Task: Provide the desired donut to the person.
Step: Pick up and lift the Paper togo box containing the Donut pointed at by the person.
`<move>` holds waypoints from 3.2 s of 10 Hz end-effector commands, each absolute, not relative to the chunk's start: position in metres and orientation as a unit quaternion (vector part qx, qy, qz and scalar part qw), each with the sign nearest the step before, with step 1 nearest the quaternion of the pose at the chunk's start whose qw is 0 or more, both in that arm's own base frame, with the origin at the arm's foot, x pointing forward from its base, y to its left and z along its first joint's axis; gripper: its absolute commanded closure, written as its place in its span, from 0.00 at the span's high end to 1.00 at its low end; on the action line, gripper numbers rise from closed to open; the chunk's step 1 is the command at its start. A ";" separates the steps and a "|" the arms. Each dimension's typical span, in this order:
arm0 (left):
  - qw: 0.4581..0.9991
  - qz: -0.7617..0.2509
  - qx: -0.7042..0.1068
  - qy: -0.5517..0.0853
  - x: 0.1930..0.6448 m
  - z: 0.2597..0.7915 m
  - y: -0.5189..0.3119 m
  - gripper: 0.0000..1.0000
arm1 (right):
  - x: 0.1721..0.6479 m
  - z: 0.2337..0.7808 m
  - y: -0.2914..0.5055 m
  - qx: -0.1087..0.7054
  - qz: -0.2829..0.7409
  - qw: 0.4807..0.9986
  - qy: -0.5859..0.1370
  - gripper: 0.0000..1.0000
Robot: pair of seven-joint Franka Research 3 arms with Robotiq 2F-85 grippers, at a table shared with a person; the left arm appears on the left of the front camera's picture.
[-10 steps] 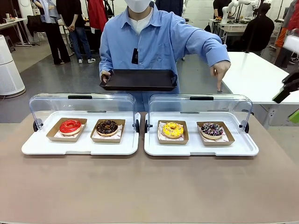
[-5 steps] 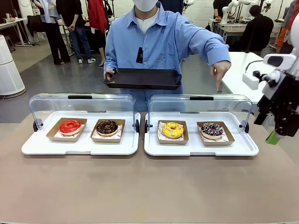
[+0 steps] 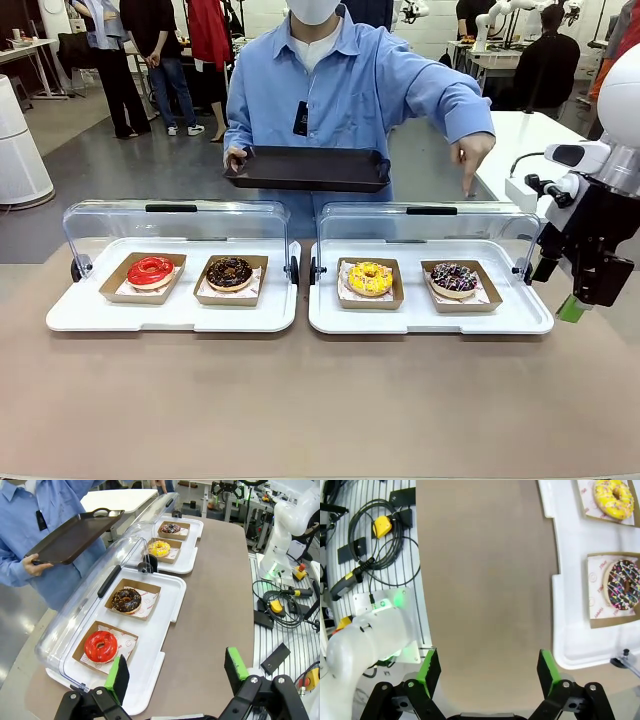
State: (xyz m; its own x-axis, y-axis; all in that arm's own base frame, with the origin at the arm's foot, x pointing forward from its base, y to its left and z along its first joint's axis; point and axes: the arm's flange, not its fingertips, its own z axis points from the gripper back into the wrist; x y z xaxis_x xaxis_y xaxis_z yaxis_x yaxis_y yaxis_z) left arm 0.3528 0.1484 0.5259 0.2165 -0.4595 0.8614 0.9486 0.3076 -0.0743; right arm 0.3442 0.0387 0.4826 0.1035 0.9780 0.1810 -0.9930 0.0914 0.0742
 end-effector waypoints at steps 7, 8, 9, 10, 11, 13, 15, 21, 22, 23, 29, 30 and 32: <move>0.707 -0.492 -0.323 -0.391 0.353 0.528 0.149 1.00 | 0.355 0.468 0.055 0.080 0.680 0.726 -0.068 1.00; 0.707 -0.492 -0.323 -0.391 0.353 0.528 0.149 1.00 | 0.362 0.448 0.066 0.063 0.683 0.725 -0.062 1.00; 0.707 -0.492 -0.323 -0.391 0.353 0.528 0.149 1.00 | 0.369 0.434 0.074 0.053 0.684 0.725 -0.059 1.00; 0.707 -0.492 -0.323 -0.391 0.353 0.528 0.149 1.00 | 0.380 0.423 0.076 0.022 0.674 0.735 -0.064 1.00; 0.707 -0.492 -0.323 -0.391 0.353 0.528 0.149 1.00 | 0.393 0.415 0.076 0.029 0.665 0.743 -0.066 1.00; 0.707 -0.492 -0.323 -0.391 0.353 0.528 0.149 1.00 | 0.416 0.398 0.077 0.034 0.665 0.743 -0.067 1.00; 0.707 -0.492 -0.323 -0.391 0.353 0.528 0.149 1.00 | 0.438 0.384 0.075 0.027 0.659 0.750 -0.056 1.00; 0.707 -0.492 -0.323 -0.391 0.353 0.528 0.149 1.00 | 0.432 0.380 0.075 0.039 0.668 0.741 -0.060 1.00; 0.707 -0.492 -0.323 -0.391 0.353 0.528 0.149 1.00 | 0.432 0.380 0.075 0.039 0.668 0.741 -0.060 1.00; 0.707 -0.492 -0.323 -0.391 0.353 0.528 0.149 1.00 | 0.435 0.381 0.078 0.037 0.666 0.743 -0.058 1.00; 0.707 -0.492 -0.323 -0.391 0.353 0.528 0.149 1.00 | 0.491 0.365 0.051 0.035 0.684 0.726 -0.064 1.00; 0.707 -0.492 -0.323 -0.391 0.353 0.528 0.149 1.00 | 0.498 0.364 0.048 0.033 0.686 0.724 -0.069 1.00; 0.707 -0.492 -0.323 -0.391 0.353 0.528 0.149 1.00 | 0.512 0.358 0.043 0.039 0.685 0.724 -0.070 1.00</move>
State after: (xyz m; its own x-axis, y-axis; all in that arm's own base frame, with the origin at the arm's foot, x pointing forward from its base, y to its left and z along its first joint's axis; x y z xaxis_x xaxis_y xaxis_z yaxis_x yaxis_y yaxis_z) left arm 0.3522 0.1489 0.5259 0.2178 -0.4581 0.8618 0.9487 0.3068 -0.0767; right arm 0.5015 0.0450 0.3665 0.0632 0.9899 0.1271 -0.9971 0.0681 -0.0340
